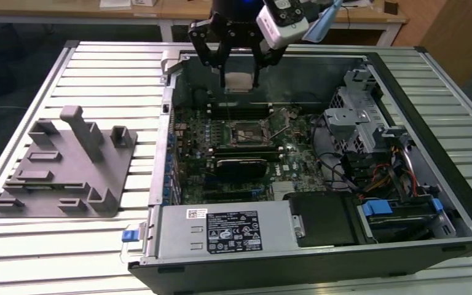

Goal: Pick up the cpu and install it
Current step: 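Pick up the cpu and move it towards the insertion slot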

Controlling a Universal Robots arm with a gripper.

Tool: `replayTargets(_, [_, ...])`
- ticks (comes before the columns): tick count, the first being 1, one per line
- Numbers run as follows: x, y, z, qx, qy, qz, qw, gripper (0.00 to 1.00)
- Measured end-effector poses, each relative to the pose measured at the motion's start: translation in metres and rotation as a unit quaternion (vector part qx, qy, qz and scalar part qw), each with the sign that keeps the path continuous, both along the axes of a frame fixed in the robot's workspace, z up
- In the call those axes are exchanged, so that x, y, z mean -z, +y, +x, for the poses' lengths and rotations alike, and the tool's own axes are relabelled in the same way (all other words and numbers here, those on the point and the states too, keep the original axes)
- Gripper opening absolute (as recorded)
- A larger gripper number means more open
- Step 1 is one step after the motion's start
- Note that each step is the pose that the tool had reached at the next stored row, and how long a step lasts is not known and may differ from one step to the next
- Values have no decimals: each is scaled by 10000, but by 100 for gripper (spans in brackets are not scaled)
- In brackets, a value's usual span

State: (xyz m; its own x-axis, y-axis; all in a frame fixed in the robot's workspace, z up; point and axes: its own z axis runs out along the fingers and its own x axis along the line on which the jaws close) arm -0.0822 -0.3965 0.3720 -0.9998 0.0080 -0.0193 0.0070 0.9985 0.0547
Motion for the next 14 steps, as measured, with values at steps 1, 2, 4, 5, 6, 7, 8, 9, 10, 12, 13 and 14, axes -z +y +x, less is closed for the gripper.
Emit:
replayTargets(1, [18,4,14,-14,0,-1,10000,55])
replayTargets(2, [35,8,28,-29,0,-1,10000,55])
replayTargets(4, [73,17,57,-60,0,1,10000,55])
replayTargets(5, [90,22,67,-77,0,1,10000,55])
replayTargets(6, [108,25,76,-99,0,1,10000,55])
replayTargets(7, [125,27,84,-128,0,0,9999,55])
replayTargets(8, [140,28,91,-159,0,0,9999,55])
replayTargets(9, [153,29,96,-192,0,0,9998,55])
replayTargets(10, [168,30,102,-226,0,0,9997,55])
replayTargets(12, [195,32,119,-285,0,0,9996,55])
replayTargets(13, [209,33,128,-313,0,0,9995,55])
replayTargets(14, [226,34,138,-343,0,0,9994,55])
